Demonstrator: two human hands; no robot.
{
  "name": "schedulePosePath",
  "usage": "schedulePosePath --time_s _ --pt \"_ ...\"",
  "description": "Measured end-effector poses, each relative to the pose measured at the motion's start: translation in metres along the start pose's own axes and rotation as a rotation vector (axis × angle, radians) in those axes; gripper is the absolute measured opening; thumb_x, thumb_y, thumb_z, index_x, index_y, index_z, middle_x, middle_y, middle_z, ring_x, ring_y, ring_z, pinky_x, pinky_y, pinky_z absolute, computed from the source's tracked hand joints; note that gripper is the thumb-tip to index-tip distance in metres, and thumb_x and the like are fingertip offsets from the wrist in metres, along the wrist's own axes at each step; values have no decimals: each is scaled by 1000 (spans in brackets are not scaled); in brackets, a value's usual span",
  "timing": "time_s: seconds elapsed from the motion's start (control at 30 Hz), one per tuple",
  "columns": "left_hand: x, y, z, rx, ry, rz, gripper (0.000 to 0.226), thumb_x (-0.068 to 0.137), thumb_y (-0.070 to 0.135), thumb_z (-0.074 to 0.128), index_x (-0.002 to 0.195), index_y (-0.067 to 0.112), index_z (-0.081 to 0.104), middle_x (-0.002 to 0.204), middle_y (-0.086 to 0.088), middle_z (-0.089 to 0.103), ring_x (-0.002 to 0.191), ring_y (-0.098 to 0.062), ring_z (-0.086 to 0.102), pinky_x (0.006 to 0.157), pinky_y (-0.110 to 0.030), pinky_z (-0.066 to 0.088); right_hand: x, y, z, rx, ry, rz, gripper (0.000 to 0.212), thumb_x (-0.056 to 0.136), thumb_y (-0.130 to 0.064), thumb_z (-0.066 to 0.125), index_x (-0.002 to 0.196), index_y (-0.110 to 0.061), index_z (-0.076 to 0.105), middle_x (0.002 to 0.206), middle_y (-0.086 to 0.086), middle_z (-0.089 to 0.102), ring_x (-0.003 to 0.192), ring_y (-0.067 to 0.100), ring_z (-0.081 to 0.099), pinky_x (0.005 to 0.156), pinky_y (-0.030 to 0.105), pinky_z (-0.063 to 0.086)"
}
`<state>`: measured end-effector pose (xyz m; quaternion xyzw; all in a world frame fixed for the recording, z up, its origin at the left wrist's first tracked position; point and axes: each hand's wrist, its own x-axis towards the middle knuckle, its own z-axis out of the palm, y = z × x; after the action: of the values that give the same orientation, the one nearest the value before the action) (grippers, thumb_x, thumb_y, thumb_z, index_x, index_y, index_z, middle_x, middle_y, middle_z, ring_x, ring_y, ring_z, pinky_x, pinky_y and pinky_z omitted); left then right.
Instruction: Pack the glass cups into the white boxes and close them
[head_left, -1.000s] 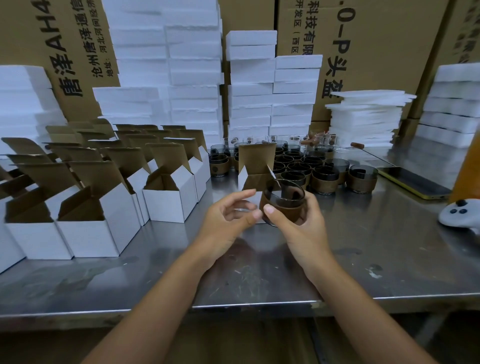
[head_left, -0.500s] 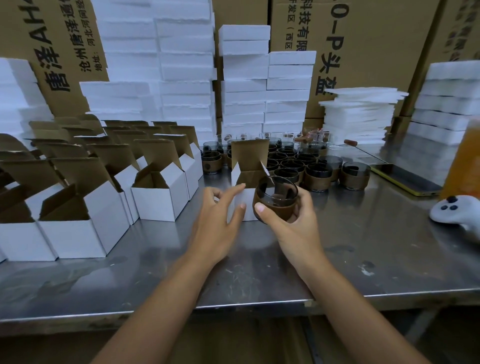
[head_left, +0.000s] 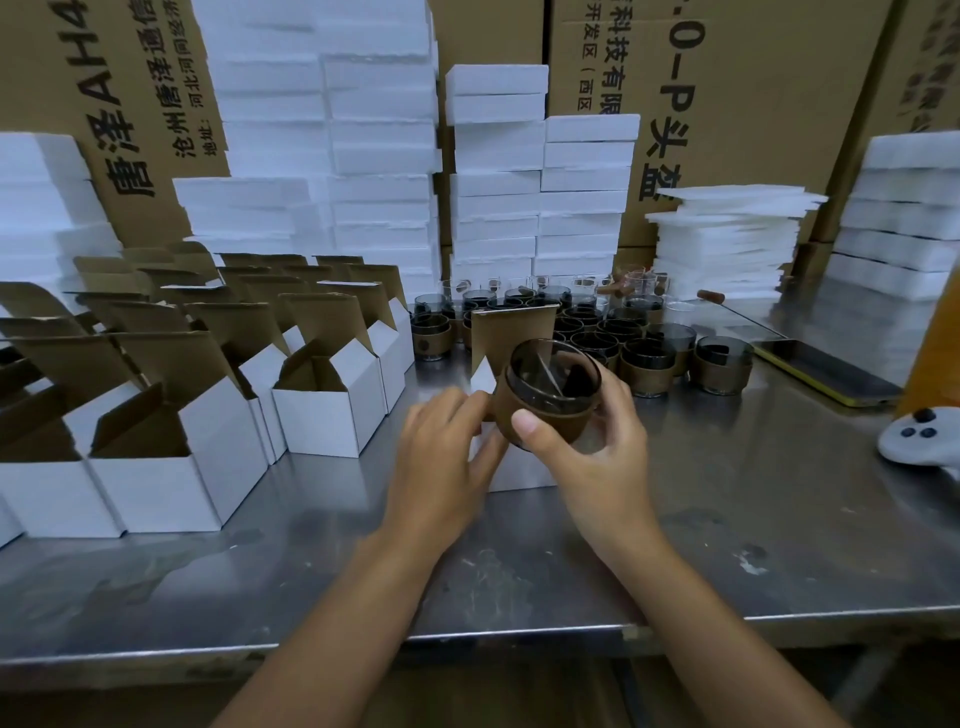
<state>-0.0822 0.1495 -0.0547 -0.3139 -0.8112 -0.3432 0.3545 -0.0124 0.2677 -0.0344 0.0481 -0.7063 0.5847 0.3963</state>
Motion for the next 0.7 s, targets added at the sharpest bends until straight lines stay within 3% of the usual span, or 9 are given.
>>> schedulePosePath --time_s 0.2,0.4,0.6,0.7 --pt "-1 -1 -1 -96 -11 13 12 86 27 56 91 17 60 78 2 56 72 -16 51 62 -38 49 20 -3 6 66 -83 34 36 63 -57 69 98 -51 62 116 -2 63 109 10 59 93 33 49" --pt "-1 0 -2 -89 -2 26 16 86 30 58 89 14 62 76 1 58 71 -15 51 64 -35 49 29 2 5 101 -124 33 29 67 -53 70 95 -53 63 100 -21 69 97 -3 63 76 10 47" --pt "1 2 -2 -68 6 50 14 85 29 61 84 15 61 75 5 55 71 -6 40 65 -17 32 32 3 -3 49 -129 45 36 70 -55 70 103 -45 62 102 -19 69 97 -1 64 75 15 49" --pt "1 4 -3 -65 19 52 15 85 30 61 83 15 60 74 7 54 70 -3 39 66 -16 30 33 1 -8 -42 -162 34 42 70 -58 68 108 -46 57 103 -23 66 98 -4 61 76 15 47"
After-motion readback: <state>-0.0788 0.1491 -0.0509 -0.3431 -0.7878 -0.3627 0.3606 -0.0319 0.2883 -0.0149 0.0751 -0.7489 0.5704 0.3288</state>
